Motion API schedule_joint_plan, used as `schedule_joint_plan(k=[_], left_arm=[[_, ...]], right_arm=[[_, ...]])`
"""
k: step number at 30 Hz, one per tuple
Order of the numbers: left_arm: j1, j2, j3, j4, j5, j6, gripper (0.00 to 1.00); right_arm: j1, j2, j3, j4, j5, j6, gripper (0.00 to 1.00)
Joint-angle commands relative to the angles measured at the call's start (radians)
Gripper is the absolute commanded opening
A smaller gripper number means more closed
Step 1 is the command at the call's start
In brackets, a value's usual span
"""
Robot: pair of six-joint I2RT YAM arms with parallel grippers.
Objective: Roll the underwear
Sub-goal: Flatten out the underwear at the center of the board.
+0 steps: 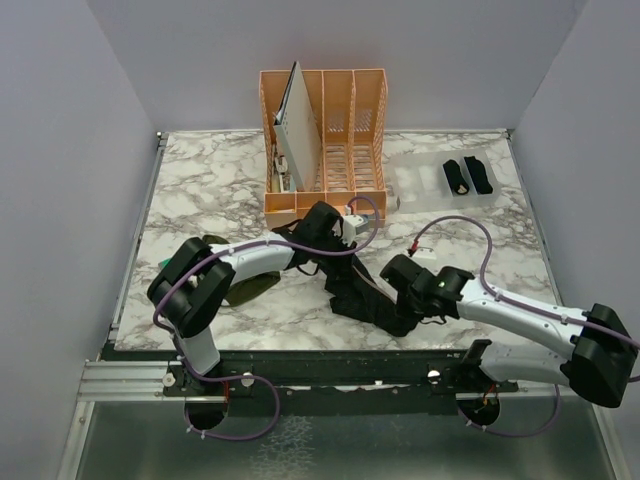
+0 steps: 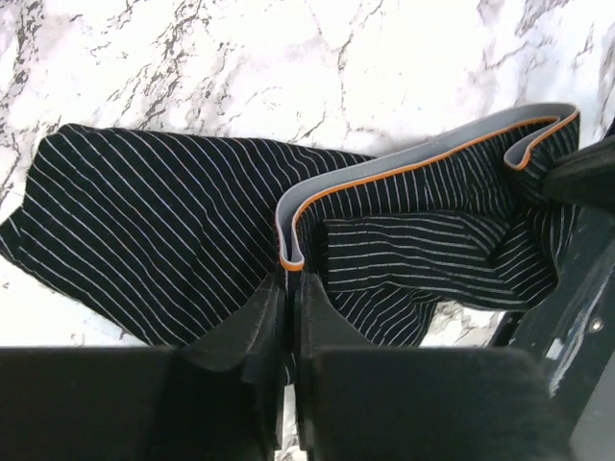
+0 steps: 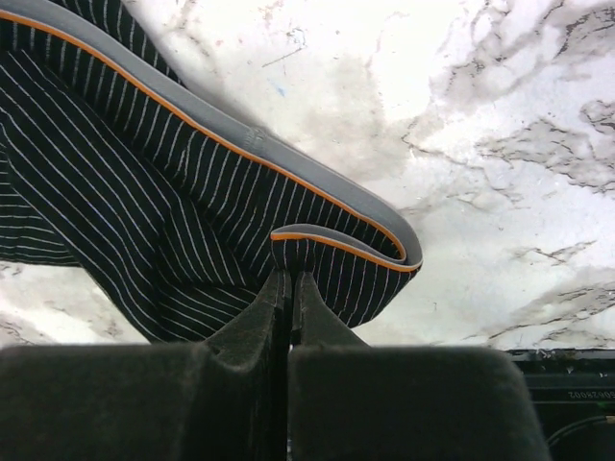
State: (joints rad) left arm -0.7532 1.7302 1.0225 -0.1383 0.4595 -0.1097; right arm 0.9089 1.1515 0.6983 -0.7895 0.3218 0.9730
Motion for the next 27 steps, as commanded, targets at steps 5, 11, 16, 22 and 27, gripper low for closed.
schedule_joint_plan(k=[5, 11, 16, 22, 27], left_arm=[[0.005, -0.097, 0.008, 0.014, -0.067, -0.034, 0.0], [0.041, -0.376, -0.02, 0.017, -0.254, -0.095, 0.0], [0.048, -0.492, -0.01, -0.082, -0.347, -0.121, 0.0], [0.049, -0.585, -0.05, -0.119, -0.353, -0.168, 0.0], [0.048, -0.671, -0.023, -0.155, -0.256, -0.183, 0.0]], right_arm=[[0.005, -0.076, -0.012, -0.041, 0.097, 0.053, 0.0], [0.002, -0.246, 0.035, -0.086, 0.223, 0.064, 0.0], [-0.002, -0.317, 0.048, -0.045, 0.256, 0.038, 0.0], [-0.003, -0.407, -0.012, 0.066, 0.329, -0.006, 0.0], [-0.002, -0.567, -0.092, 0.226, 0.337, -0.139, 0.0]])
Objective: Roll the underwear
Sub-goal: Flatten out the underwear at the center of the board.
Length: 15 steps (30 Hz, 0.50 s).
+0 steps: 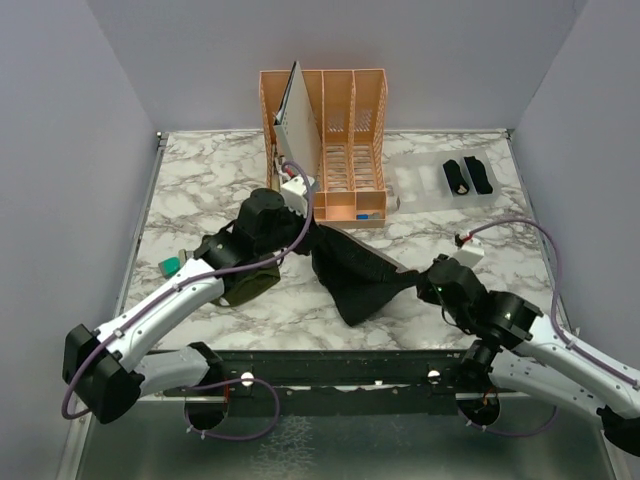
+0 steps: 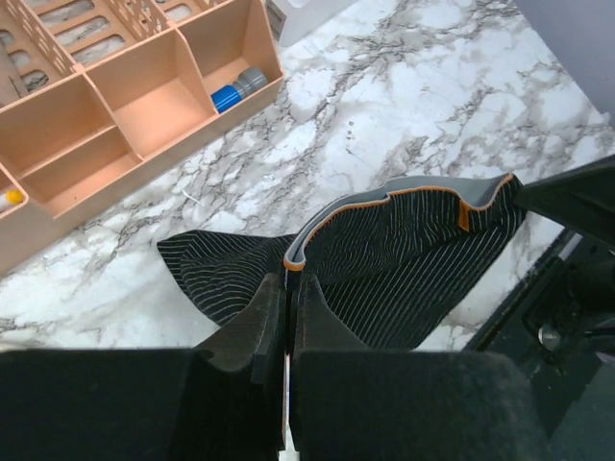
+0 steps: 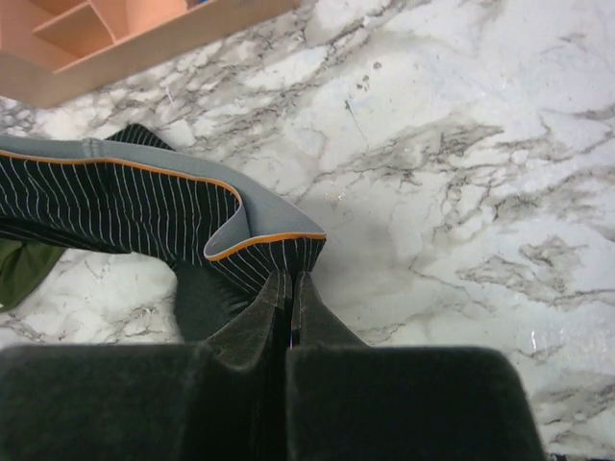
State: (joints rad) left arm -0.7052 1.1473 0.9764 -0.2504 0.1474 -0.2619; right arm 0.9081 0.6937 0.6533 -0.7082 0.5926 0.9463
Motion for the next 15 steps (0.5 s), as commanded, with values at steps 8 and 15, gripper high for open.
schedule_joint_plan(k=[8, 15], left_arm=[[0.0, -0.214, 0.155, -0.212, 0.14, -0.069, 0.0], [0.0, -0.321, 0.215, -0.299, 0.235, -0.221, 0.0]], right_arm=[[-0.003, -0.298, 0.06, 0.248, -0.117, -0.419, 0.0], [-0.003, -0.289, 0.236, 0.121, -0.41, -0.481, 0.01]])
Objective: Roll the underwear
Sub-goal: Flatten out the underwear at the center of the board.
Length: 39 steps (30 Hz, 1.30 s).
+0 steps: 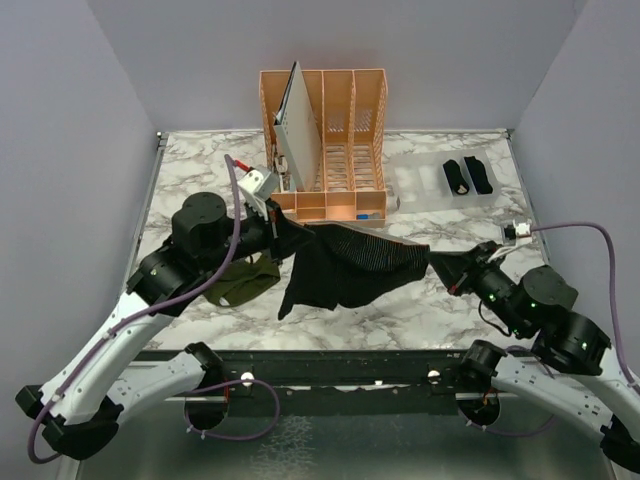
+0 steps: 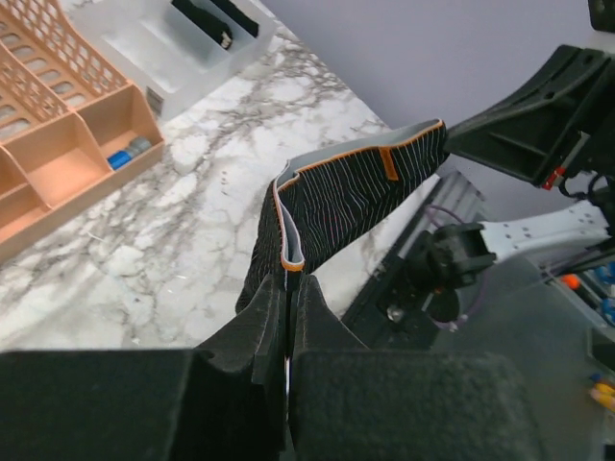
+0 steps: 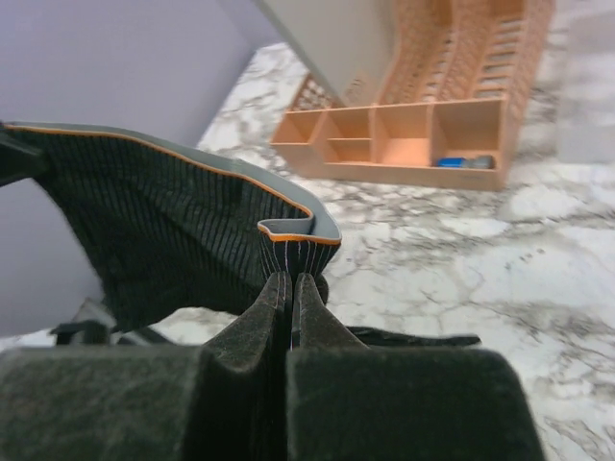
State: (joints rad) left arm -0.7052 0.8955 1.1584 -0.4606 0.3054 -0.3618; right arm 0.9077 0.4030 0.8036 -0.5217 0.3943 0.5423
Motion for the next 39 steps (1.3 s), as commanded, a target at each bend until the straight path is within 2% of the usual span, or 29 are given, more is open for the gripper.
schedule_joint_plan(k=[1, 3, 6, 10, 14, 17, 18, 23, 26, 35, 39], left_arm=[[0.0, -0.086, 0.041, -0.102, 0.082, -0.152, 0.0], [0.0, -0.119, 0.055, -0.132, 0.105, -0.219, 0.0], [0.0, -0.156, 0.049, -0.185, 0.085, -0.325, 0.0], [0.0, -0.153, -0.045, -0.22, -0.02, -0.399, 0.0], [0.0, -0.004, -0.137, -0.199, -0.114, -0.383, 0.0], [0.001, 0.176, -0.155, -0.135, -0.208, -0.317, 0.0], [0.001, 0.225, -0.158, -0.099, -0.23, -0.291, 0.0], [0.004, 0.41, -0.164, 0.093, -0.297, -0.225, 0.0], [0.007, 0.484, -0.157, 0.145, -0.332, -0.198, 0.0], [0.031, 0.556, -0.176, 0.276, -0.441, -0.092, 0.0], [0.07, 0.6, -0.147, 0.255, -0.502, -0.054, 0.0]], right_arm=[[-0.002, 0.001, 0.109, -0.085, -0.247, -0.073, 0.01], [-0.002, -0.004, 0.143, -0.114, -0.291, -0.049, 0.0], [-0.002, 0.017, 0.178, -0.19, -0.277, 0.001, 0.0], [-0.002, 0.142, 0.19, -0.358, -0.035, 0.084, 0.01], [-0.001, 0.332, 0.164, -0.363, 0.224, 0.081, 0.0], [-0.027, 0.495, 0.155, -0.29, 0.317, 0.018, 0.0], [-0.06, 0.545, 0.151, -0.247, 0.298, -0.015, 0.0], [-0.337, 0.68, 0.076, 0.029, -0.005, -0.188, 0.0], [-0.415, 0.729, 0.058, 0.116, -0.096, -0.235, 0.0], [-0.52, 0.907, 0.097, 0.216, -0.146, -0.275, 0.01], [-0.573, 1.025, 0.161, 0.203, -0.099, -0.276, 0.02]])
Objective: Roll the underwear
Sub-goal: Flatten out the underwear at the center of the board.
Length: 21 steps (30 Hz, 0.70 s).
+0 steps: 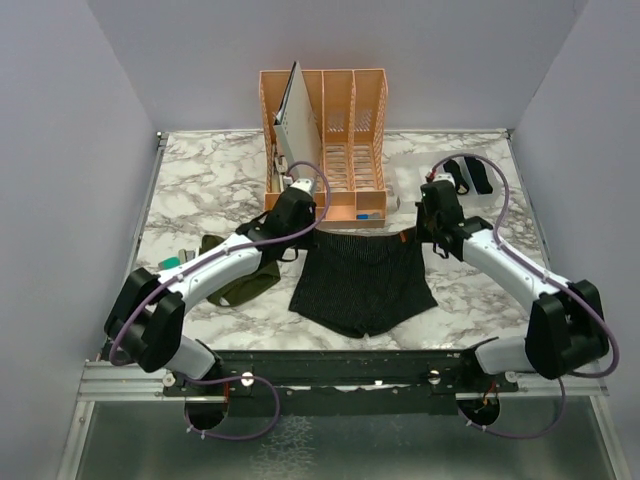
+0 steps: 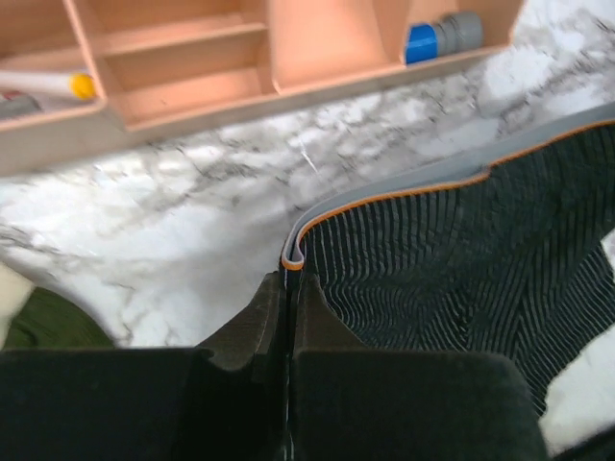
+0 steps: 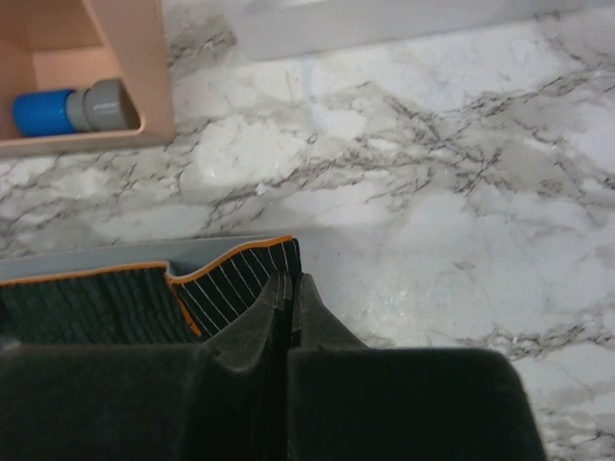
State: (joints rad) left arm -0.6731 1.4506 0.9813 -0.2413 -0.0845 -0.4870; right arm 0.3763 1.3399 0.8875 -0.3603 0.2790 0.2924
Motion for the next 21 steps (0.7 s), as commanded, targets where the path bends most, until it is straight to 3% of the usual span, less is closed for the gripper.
schedule_joint_plan(k=[1, 3, 5, 9, 12, 18, 21], left_arm=[[0.047, 0.063, 0.042, 0.014, -0.128, 0.068, 0.05], [0.069, 0.107, 0.069, -0.035, -0.117, 0.066, 0.41], [0.074, 0.136, 0.087, -0.087, -0.135, 0.051, 0.6], [0.075, 0.068, 0.036, -0.083, -0.153, 0.032, 0.73], [0.075, -0.011, 0.004, -0.083, -0.114, 0.041, 0.76], [0.064, -0.176, -0.162, 0.061, 0.345, 0.034, 0.78], [0.039, -0.18, -0.247, 0.122, 0.438, 0.001, 0.78]], right_arm=[[-0.051, 0.123, 0.112, 0.027, 0.029, -0.023, 0.07], [-0.07, 0.196, 0.174, -0.016, -0.014, -0.03, 0.32], [-0.077, 0.233, 0.218, -0.06, -0.081, -0.032, 0.46], [-0.077, 0.161, 0.191, -0.073, -0.088, -0.012, 0.52], [-0.077, 0.055, 0.132, -0.086, -0.138, 0.017, 0.52], [-0.077, -0.173, -0.115, -0.02, -0.475, 0.138, 0.52], [-0.077, -0.221, -0.227, 0.021, -0.545, 0.207, 0.52]])
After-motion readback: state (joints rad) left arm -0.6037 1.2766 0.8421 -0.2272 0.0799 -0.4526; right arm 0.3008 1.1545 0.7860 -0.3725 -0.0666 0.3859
